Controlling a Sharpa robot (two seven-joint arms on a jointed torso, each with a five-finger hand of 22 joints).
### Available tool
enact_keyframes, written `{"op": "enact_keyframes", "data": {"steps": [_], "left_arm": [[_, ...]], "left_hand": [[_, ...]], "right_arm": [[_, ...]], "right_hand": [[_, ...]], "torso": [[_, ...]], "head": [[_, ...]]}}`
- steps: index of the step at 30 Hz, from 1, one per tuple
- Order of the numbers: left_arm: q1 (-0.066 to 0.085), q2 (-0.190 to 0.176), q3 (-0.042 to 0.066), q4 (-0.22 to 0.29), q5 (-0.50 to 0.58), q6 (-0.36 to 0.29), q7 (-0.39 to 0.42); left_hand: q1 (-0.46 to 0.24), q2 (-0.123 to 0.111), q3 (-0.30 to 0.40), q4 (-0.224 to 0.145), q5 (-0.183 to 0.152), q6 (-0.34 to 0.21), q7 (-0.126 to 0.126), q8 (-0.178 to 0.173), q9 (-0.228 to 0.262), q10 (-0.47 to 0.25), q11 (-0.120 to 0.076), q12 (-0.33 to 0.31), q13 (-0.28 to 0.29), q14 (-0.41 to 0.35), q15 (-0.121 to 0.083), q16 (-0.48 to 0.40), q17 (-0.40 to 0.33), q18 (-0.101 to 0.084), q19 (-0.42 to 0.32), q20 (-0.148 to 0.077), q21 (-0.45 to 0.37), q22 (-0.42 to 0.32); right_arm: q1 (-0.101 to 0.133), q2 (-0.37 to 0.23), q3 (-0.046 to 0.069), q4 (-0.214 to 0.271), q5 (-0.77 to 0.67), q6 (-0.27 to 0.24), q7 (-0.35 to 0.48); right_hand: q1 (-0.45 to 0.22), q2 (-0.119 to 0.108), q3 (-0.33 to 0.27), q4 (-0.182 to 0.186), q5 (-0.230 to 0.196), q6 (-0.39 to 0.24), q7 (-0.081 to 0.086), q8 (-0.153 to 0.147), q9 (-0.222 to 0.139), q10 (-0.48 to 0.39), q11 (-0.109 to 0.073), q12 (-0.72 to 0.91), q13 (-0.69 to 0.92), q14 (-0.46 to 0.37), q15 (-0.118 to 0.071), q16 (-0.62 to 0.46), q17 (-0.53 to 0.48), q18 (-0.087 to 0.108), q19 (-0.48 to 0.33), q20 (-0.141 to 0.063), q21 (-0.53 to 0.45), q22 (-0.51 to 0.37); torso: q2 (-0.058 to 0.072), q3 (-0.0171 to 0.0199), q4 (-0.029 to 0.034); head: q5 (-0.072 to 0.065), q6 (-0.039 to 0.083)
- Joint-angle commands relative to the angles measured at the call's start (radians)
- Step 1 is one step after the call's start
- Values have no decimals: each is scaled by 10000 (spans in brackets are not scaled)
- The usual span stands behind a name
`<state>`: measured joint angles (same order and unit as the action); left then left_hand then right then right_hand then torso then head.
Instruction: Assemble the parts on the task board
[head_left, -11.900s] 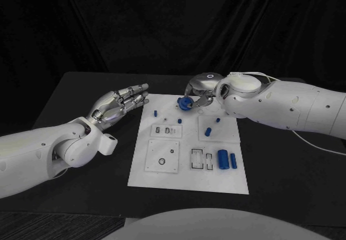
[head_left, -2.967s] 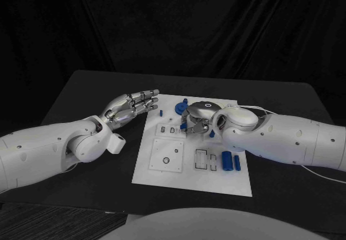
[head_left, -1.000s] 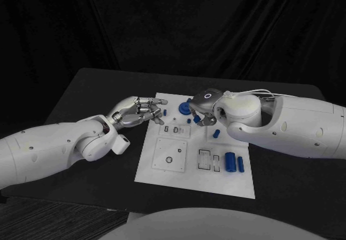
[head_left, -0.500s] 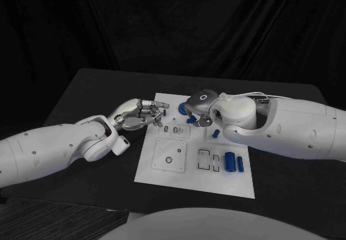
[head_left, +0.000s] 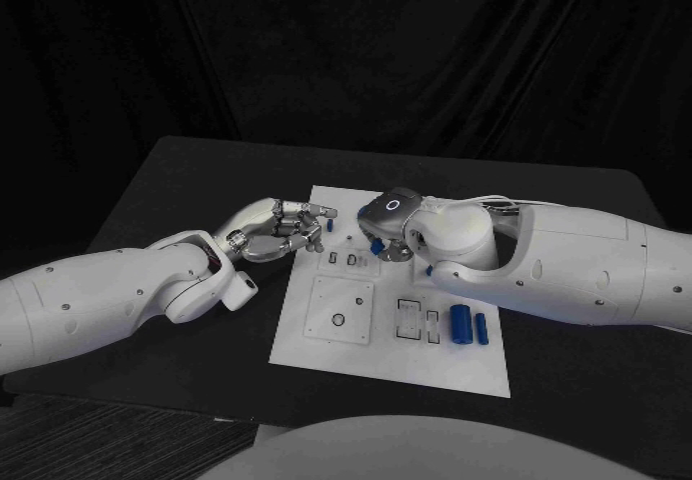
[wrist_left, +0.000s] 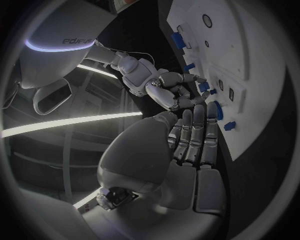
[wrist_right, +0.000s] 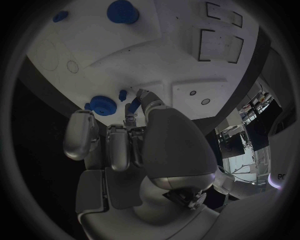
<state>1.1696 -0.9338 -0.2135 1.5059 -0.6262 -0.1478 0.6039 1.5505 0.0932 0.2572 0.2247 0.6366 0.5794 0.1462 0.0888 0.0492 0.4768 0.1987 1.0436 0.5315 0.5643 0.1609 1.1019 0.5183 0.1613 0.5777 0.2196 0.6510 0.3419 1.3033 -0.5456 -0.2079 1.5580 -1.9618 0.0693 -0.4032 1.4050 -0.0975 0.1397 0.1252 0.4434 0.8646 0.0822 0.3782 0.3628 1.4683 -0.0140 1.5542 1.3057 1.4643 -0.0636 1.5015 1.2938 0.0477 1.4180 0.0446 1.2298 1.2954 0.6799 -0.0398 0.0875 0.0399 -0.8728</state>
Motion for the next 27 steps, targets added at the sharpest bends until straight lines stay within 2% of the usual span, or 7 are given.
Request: {"op": "enact_keyframes", "data": {"steps": [1, 12, 20, 27], "left_arm": [[-15, -20, 8, 29, 76, -50, 88], [-15, -157, 8, 70, 575, -65, 34], [-15, -200, 8, 70, 674, -92, 11], [-15, -202, 8, 58, 694, -92, -10]], "left_hand": [[-165, -89, 162, -22, 141, 138, -52, -114, 104, -10, 34, -164, 152, -180, -7, -142, -34, -369, -211, -55, 142, 168], [-170, -83, 180, -21, 143, 144, -42, -113, 105, -7, 40, -186, 152, -181, 0, -175, -50, -371, -233, -52, 138, 171], [-171, -84, 186, -22, 145, 166, -36, -109, 108, -7, 42, -194, 153, -183, 2, -188, -56, -373, -241, -50, 136, 172], [-171, -84, 191, -24, 147, 161, -32, -110, 108, -6, 44, -200, 155, -183, 4, -199, -61, -373, -248, -49, 135, 173]], "right_arm": [[-62, 65, 6, -60, -322, 352, -361], [-173, 198, 6, -156, -526, 513, -440], [-188, 255, 6, -135, -669, 596, -430], [-206, 289, 6, -140, -698, 603, -392]], "right_hand": [[-22, -86, 603, -91, -85, 144, -40, 94, 563, 1025, 62, 166, 2651, 703, -19, -73, 2021, 302, -50, 7, -166, 1713], [22, -107, 714, -192, -59, 118, -11, 40, 582, 1025, 88, 166, 2651, 689, 3, -100, 1997, 310, -68, 22, -220, 1701], [30, -154, 757, -253, -80, 91, 3, 1, 591, 1025, 102, 166, 2651, 680, 16, -116, 1984, 316, -83, 33, -257, 1692], [3, -194, 820, -307, -127, 7, 19, -77, 596, 1025, 119, 166, 2651, 659, 32, -154, 1950, 327, -109, 48, -318, 1678]], "torso": [[-9, -9, 23], [-12, -24, -11], [-13, -8, 1], [-12, -6, -21]], "head": [[-1, 2], [79, 2], [79, 2], [162, 2]]}}
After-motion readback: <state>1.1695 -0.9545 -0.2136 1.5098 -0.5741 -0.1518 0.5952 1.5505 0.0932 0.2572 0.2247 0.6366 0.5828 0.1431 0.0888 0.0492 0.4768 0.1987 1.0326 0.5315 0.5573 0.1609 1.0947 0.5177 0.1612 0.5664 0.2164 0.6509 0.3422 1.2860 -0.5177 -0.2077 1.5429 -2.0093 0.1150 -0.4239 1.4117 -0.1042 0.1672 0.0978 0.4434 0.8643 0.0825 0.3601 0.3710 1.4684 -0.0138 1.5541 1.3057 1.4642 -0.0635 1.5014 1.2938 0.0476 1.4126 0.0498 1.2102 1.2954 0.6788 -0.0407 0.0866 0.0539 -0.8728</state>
